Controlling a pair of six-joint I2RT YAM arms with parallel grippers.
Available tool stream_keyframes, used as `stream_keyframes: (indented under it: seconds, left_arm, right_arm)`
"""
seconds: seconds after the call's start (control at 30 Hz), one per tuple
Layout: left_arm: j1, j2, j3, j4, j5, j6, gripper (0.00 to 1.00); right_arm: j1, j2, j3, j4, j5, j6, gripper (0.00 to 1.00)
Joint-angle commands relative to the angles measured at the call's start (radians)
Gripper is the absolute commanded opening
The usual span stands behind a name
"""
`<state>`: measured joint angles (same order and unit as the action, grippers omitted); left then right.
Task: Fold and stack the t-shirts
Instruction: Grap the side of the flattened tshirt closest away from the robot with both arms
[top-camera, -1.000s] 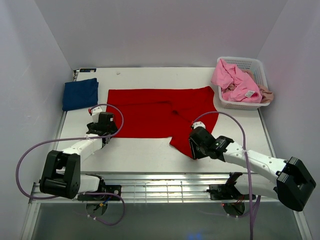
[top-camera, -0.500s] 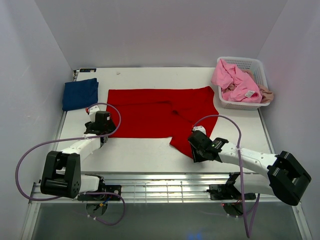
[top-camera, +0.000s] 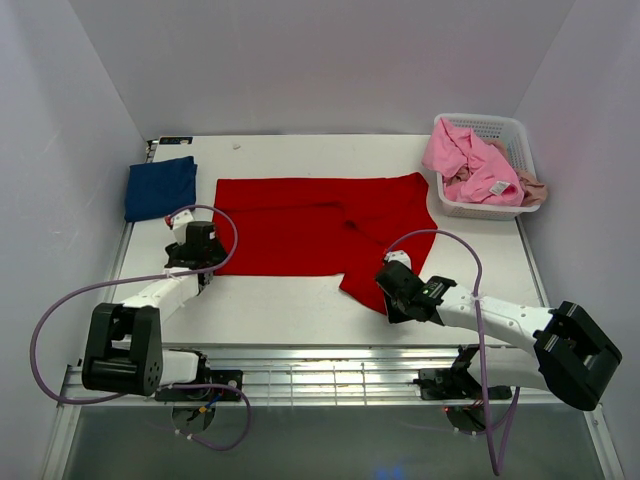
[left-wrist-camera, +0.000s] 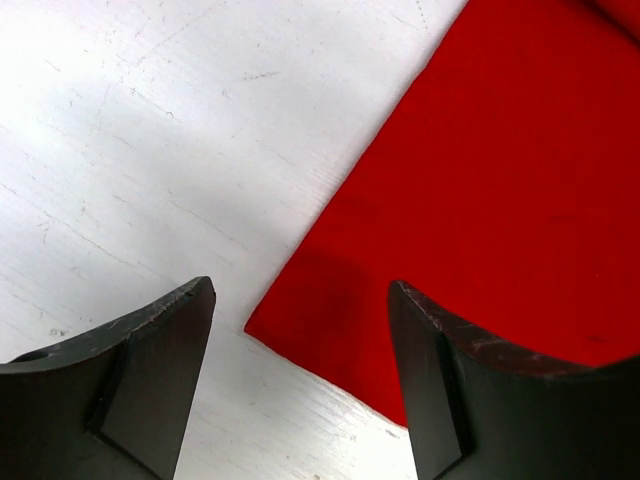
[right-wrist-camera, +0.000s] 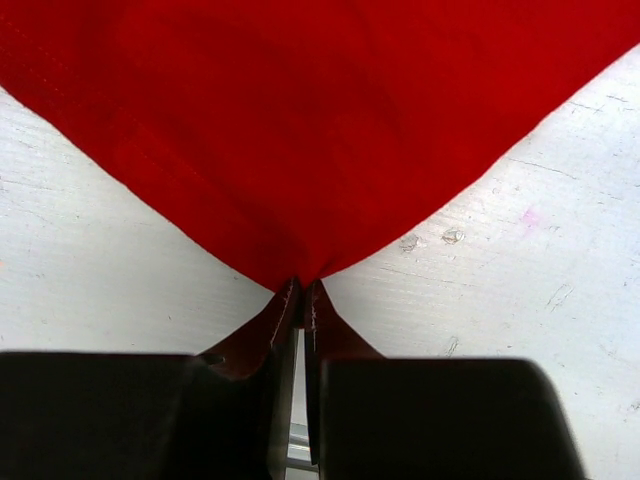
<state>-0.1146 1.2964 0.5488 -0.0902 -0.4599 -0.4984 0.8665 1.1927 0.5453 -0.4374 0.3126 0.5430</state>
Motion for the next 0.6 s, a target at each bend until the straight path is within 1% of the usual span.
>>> stream_keyframes:
  seconds: [0.0,0.1,0.13,0.2,0.23,0.27,0.33,0.43,0.47,0.57]
  left_arm:
    - [0.019,0.02,0.016,0.035,0.007,0.014,0.8]
    - [0.032,0.067,0.039,0.026,0.026,0.023,0.75]
    - [0.035,0.079,0.054,0.015,0.032,0.015,0.71]
    - [0.036,0.105,0.06,0.001,0.035,0.014,0.66]
    - [0.038,0.112,0.059,0.001,0.035,0.014,0.6]
    - [0.039,0.116,0.059,0.0,0.033,0.012,0.55]
    - [0.046,0.124,0.059,-0.003,0.038,0.012,0.47]
    - [0.05,0.13,0.062,-0.006,0.043,0.011,0.38]
    - [0.05,0.133,0.065,-0.009,0.044,0.011,0.33]
    - [0.052,0.139,0.069,-0.025,0.046,0.004,0.29]
  right_arm:
    - [0.006,-0.01,0.01,-0.03,0.043,0.0,0.08]
    - [0.006,-0.028,0.024,-0.037,0.048,-0.006,0.08]
    - [0.006,-0.03,0.025,-0.035,0.049,-0.011,0.08]
    - [0.006,-0.025,0.034,-0.04,0.048,-0.014,0.08]
    - [0.008,-0.019,0.039,-0.038,0.048,-0.018,0.08]
    - [0.006,-0.016,0.041,-0.037,0.046,-0.02,0.08]
    - [0.006,-0.004,0.041,-0.031,0.046,-0.021,0.08]
    - [0.006,0.002,0.038,-0.024,0.04,-0.021,0.08]
    - [0.006,-0.001,0.035,-0.02,0.037,-0.021,0.08]
    - [0.006,0.001,0.035,-0.02,0.039,-0.018,0.08]
